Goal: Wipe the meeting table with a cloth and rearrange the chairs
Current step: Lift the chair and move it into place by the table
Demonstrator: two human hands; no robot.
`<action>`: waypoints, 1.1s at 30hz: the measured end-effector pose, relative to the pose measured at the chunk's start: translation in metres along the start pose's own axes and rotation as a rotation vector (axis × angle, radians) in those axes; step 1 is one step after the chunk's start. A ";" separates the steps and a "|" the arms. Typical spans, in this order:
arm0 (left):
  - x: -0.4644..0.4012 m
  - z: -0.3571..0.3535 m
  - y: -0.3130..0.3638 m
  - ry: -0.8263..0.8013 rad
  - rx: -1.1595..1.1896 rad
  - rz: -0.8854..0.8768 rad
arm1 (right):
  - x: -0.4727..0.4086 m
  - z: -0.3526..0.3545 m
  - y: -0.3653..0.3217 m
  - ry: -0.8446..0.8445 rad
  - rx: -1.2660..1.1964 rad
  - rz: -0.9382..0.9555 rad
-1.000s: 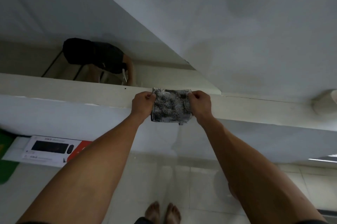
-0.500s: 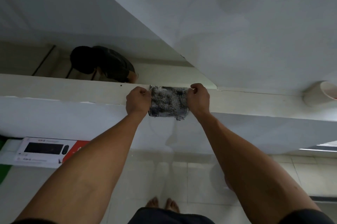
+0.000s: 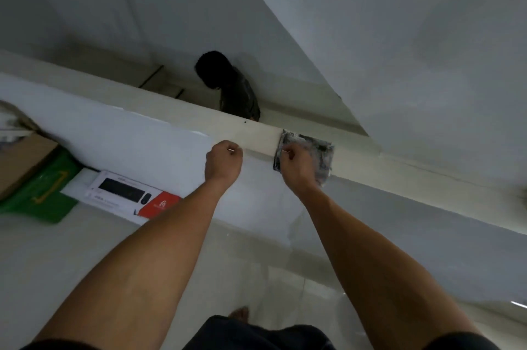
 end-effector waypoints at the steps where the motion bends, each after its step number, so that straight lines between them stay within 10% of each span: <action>1: 0.009 0.014 -0.006 0.045 0.001 0.032 | 0.005 -0.012 -0.006 -0.058 0.006 0.019; 15: 0.227 0.221 -0.144 0.704 -0.009 0.460 | 0.194 -0.200 -0.079 -0.692 0.204 0.379; 33: 0.722 0.397 -0.176 1.407 -0.127 0.859 | 0.689 -0.338 -0.032 -1.384 0.350 0.829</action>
Point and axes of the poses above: each hand's wrist, its own x-axis away from the middle knuckle, its own z-axis out of the back of the hand, y = z × x, the point moved 1 cm from there along -x, towards the middle knuckle, and after that the axes turned 12 degrees about -z, right-handed, at the moved point
